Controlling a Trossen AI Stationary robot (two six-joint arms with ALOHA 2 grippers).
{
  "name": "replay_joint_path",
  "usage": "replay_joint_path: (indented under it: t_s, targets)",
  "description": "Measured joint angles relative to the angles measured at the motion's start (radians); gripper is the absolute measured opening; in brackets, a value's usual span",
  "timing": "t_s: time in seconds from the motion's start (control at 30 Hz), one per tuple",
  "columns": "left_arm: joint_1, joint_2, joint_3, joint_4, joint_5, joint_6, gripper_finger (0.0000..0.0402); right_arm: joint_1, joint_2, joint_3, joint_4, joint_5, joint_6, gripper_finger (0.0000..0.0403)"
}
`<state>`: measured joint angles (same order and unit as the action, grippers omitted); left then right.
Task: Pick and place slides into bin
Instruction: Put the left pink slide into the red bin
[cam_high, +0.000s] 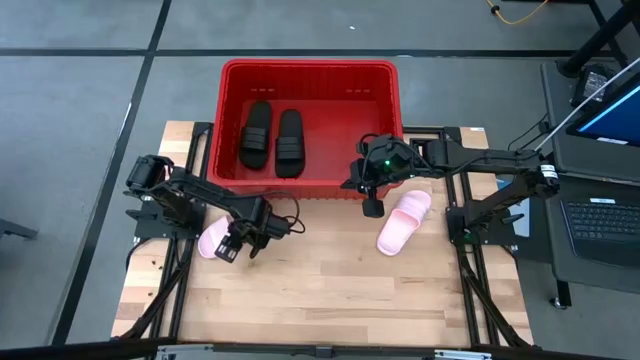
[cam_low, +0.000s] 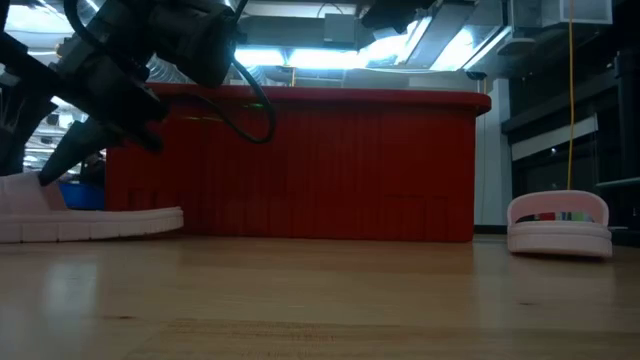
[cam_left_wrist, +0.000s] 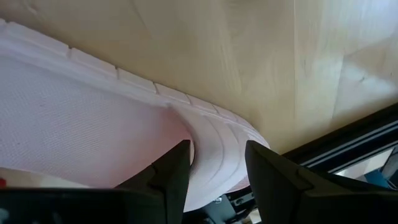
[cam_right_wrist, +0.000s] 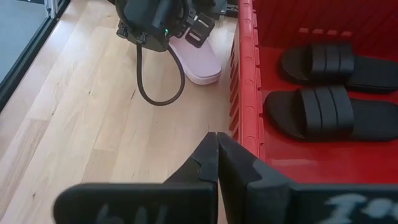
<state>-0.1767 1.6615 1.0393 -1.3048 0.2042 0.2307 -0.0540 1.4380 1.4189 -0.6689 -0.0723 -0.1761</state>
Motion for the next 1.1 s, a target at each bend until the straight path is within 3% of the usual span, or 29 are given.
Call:
replay_joint_path:
  t_s: [0.5,0.63,0.8,1.1]
  targets:
    - [0.000,0.000,-0.072,0.007,0.000,-0.023,0.0143,0.001,0.000,0.000,0.000,0.000,-0.001,0.0006]
    - [0.000,0.000,-0.072,0.004,0.004,-0.024,0.0106,0.001,0.000,0.000,0.010,0.000,-0.008,0.0006]
    - [0.000,0.000,-0.065,-0.007,0.014,-0.028,0.0017,0.001,-0.001,0.000,0.016,0.000,-0.008,0.0006]
    - [-0.002,0.000,0.079,-0.079,-0.065,-0.126,0.0007,0.001,-0.001,0.000,0.015,0.000,-0.017,0.0006]
